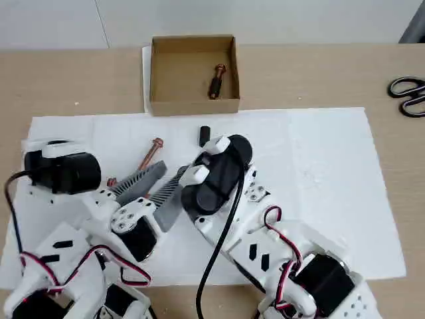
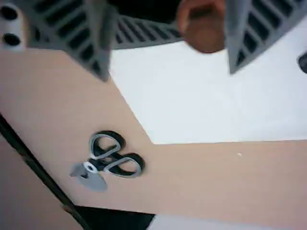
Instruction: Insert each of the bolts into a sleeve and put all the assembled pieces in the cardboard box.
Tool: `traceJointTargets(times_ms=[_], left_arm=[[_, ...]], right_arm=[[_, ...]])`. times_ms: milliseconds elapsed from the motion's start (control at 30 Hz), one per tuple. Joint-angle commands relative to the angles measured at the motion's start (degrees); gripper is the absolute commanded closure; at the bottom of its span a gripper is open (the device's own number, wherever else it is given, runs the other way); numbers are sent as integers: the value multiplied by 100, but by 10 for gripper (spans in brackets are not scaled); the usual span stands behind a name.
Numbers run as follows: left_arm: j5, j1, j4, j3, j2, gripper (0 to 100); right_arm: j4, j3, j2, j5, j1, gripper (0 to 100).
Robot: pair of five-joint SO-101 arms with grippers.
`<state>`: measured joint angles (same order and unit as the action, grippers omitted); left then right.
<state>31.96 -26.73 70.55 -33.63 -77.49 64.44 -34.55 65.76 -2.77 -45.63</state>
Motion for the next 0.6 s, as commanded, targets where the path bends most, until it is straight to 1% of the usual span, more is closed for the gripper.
traceJointTargets(times_ms=[0, 200, 267, 333, 400, 467, 567], left_arm=[[-158, 325, -316, 207, 0, 994], [-229, 747, -387, 4, 35, 994], [-229, 1046, -378, -224, 26, 994], [-255, 1503, -352, -470, 26, 994], [-492, 2031, -352, -673, -9, 994], [-703, 2462, -343, -690, -9, 994], [-756, 2734, -193, -629, -9, 994]], right_arm=[[4, 44, 40, 62, 303, 995], [-13, 44, 13, 114, 523, 995], [-48, 44, -4, 360, 629, 995], [-66, 44, -22, 554, 760, 995], [-330, 44, -136, 589, 954, 995], [-848, 79, -391, 580, 1305, 995], [-1631, 88, -945, 571, 1798, 995]])
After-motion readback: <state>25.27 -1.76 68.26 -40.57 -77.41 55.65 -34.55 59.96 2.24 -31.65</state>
